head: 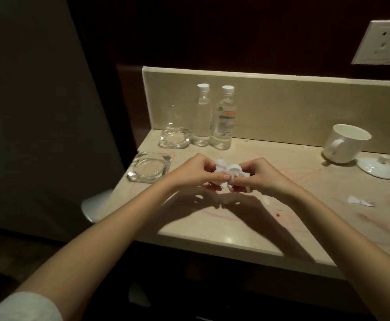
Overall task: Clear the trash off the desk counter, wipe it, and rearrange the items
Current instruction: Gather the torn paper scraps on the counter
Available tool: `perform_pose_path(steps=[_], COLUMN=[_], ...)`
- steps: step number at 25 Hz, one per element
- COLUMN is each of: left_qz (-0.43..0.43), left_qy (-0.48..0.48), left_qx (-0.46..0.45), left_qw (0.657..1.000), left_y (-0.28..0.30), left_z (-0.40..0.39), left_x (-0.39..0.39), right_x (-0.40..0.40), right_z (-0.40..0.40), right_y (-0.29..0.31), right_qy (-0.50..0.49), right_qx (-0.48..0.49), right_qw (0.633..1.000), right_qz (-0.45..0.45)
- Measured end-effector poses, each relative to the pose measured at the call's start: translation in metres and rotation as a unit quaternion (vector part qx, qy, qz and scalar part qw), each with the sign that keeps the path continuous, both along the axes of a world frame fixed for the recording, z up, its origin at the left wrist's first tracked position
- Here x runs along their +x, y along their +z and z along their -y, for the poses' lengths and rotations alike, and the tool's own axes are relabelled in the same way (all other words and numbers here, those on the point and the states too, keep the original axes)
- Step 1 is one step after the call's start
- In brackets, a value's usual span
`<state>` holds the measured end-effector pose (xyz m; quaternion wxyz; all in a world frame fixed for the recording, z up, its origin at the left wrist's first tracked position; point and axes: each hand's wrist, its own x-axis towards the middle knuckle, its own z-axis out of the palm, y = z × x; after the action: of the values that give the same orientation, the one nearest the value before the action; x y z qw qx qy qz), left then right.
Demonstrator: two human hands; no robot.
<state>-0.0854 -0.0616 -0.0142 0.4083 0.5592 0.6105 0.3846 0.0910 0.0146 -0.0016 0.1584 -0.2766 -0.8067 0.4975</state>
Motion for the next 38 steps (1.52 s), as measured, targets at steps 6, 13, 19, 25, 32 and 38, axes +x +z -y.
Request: perform_pose_path(steps=[6,13,19,25,32,38], left_qz=[0.004,0.018,0.023,-0.023,-0.048,-0.058], left_qy=[0.106,0.218,0.217,0.165,0.141,0.158], left_qx=[-0.003,-0.087,-0.214,-0.301,-0.361,-0.393], left_qw=[0.994,0.972,0.952,0.939,0.920,0.904], left_y=[0.014,-0.041,-0.150,-0.302,-0.474,-0.568], left_z=[0.122,0.269,0.326,0.335,0.335,0.336], left_x=[-0.022,-0.041,-0.077,-0.121,-0.134,-0.138], right_x=[-0.050,-0.096,-0.136,-0.169,-0.185,-0.202], right_z=[0.077,0.191,0.251,0.284,0.306,0.304], right_y=[0.002,-0.062,-0.175,-0.317,-0.485,-0.584], right_qy=[0.134,0.241,0.235,0.195,0.160,0.184], right_qx=[-0.039,-0.056,-0.056,-0.094,-0.070,-0.073], right_qw=[0.990,0.969,0.961,0.950,0.929,0.910], right_qz=[-0.017,0.024,0.137,0.224,0.327,0.364])
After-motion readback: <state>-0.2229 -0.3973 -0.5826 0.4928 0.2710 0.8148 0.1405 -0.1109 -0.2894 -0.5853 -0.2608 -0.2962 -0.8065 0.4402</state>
